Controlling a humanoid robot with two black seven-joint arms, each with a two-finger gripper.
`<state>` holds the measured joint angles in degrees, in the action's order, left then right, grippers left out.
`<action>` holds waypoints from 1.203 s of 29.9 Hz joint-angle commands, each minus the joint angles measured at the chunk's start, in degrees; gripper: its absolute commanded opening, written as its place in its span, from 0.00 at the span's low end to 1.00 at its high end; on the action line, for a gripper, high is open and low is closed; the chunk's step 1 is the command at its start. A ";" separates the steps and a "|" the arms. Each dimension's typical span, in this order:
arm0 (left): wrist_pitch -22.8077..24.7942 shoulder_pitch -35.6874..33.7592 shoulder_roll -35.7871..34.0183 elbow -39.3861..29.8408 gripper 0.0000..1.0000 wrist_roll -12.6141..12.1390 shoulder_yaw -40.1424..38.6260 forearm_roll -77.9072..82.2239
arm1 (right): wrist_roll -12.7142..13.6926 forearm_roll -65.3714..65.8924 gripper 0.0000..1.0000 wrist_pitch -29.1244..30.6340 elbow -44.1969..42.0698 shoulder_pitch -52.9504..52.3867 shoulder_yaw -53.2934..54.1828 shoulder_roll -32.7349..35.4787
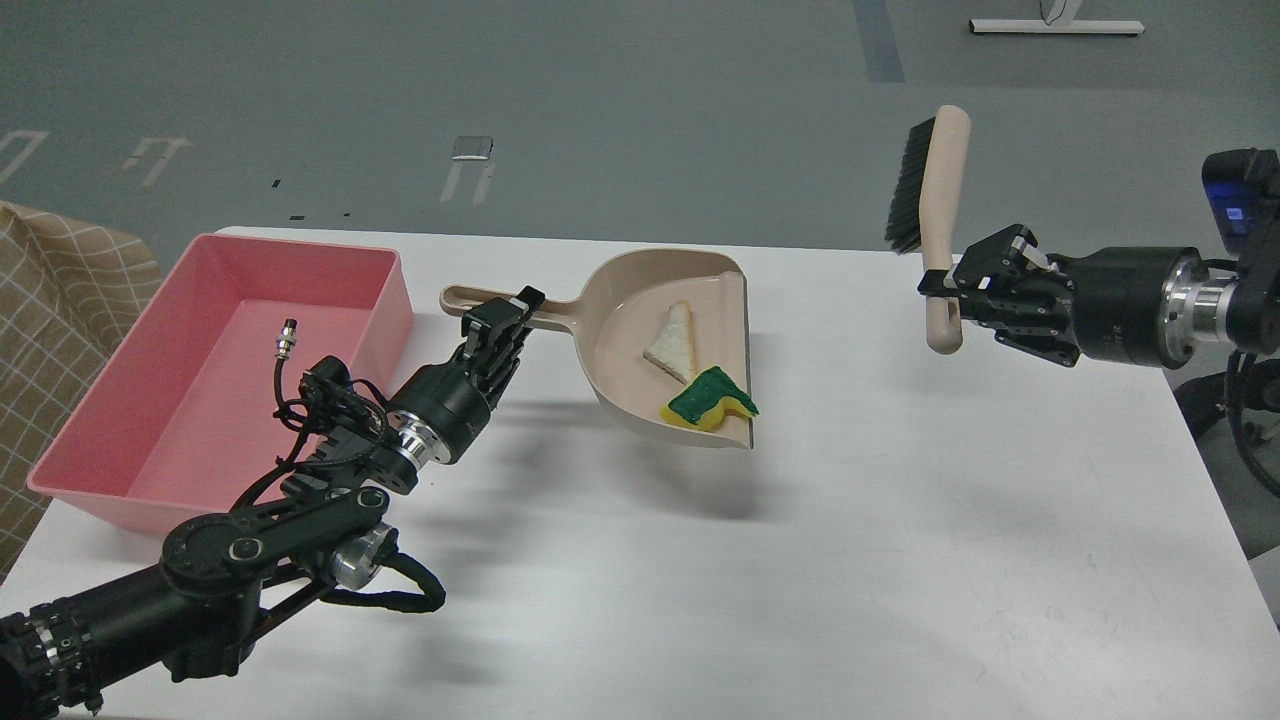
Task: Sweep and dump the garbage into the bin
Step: 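Lift the dustpan with the left gripper over the pink bin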
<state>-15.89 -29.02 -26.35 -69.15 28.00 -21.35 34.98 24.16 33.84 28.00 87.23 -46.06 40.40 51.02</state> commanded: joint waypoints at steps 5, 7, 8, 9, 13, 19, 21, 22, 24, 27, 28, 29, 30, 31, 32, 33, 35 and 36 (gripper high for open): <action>1.56 -0.95 -1.95 -0.11 0.00 0.00 -0.62 -2.28 | -0.08 -0.01 0.00 0.00 -0.66 0.62 0.12 0.21; 2.17 -0.95 -2.22 -0.11 0.00 0.00 -1.32 -2.72 | -0.08 -0.01 0.00 0.00 -0.75 0.71 0.12 0.22; 2.26 -0.95 -2.83 -0.11 0.00 0.00 -1.68 -2.72 | -0.08 -0.01 0.00 0.00 -0.92 0.80 0.12 0.22; 2.26 -0.95 -3.18 -0.11 0.00 0.00 -1.94 -2.81 | -0.08 -0.01 0.00 0.00 -1.10 0.89 0.12 0.22; 3.14 -0.60 -5.03 -0.11 0.00 0.00 -4.40 -4.74 | -0.08 -0.01 0.00 0.00 -1.45 1.15 0.12 0.22; 5.16 -0.42 -8.10 -0.11 0.00 0.00 -7.39 -6.67 | -0.08 -0.01 0.00 0.00 -1.45 1.24 0.12 0.13; 6.04 -0.51 -9.50 -0.11 0.00 0.00 -7.92 -7.38 | -0.08 -0.01 0.00 0.00 -1.45 1.32 0.12 0.13; 6.82 -0.51 -10.56 -0.11 0.00 0.00 -8.01 -7.82 | -0.08 -0.01 0.00 0.00 -1.45 1.33 0.12 0.13; 8.14 -0.42 -12.40 -0.11 0.00 0.00 -8.36 -8.87 | -0.08 -0.01 0.00 0.00 -1.45 1.33 0.12 0.13; 10.07 -0.33 -14.86 -0.11 0.00 0.00 -9.06 -10.28 | -0.08 -0.01 0.00 0.00 -1.45 1.33 0.12 0.13; 10.95 -0.24 -15.92 -0.11 0.00 0.00 -9.24 -10.37 | -0.08 -0.01 0.00 0.00 -1.45 1.33 0.12 0.13; 11.22 -0.16 -16.36 -0.11 0.00 0.00 -9.33 -10.54 | -0.08 -0.01 0.00 0.00 -1.45 1.33 0.12 0.13; 11.75 -0.07 -17.50 -0.11 0.00 0.00 -9.33 -10.55 | -0.08 -0.01 0.00 0.00 -1.45 1.33 0.12 0.13; 12.02 -0.07 -18.12 -0.11 0.00 0.00 -9.33 -10.55 | -0.08 -0.01 0.00 0.00 -1.45 1.33 0.12 0.13; 12.28 0.02 -18.65 -0.11 0.00 0.00 -9.33 -10.55 | -0.08 -0.01 0.00 0.00 -1.45 1.33 0.12 0.13; 12.89 0.19 -19.79 -0.11 0.00 0.00 -9.41 -10.55 | -0.08 0.08 0.00 0.00 -1.45 1.33 0.12 0.04; 13.94 0.37 -21.46 -0.11 0.00 0.00 -9.50 -10.55 | -0.08 0.08 0.00 0.00 -1.54 1.33 0.12 -0.05; 14.73 0.55 -22.42 -0.11 0.00 0.00 -9.59 -10.63 | -0.08 0.08 0.00 0.00 -1.54 1.33 0.12 -0.05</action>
<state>-2.92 -28.86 -46.23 -69.26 28.00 -30.73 24.44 24.08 33.84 28.00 85.76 -44.73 40.53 51.05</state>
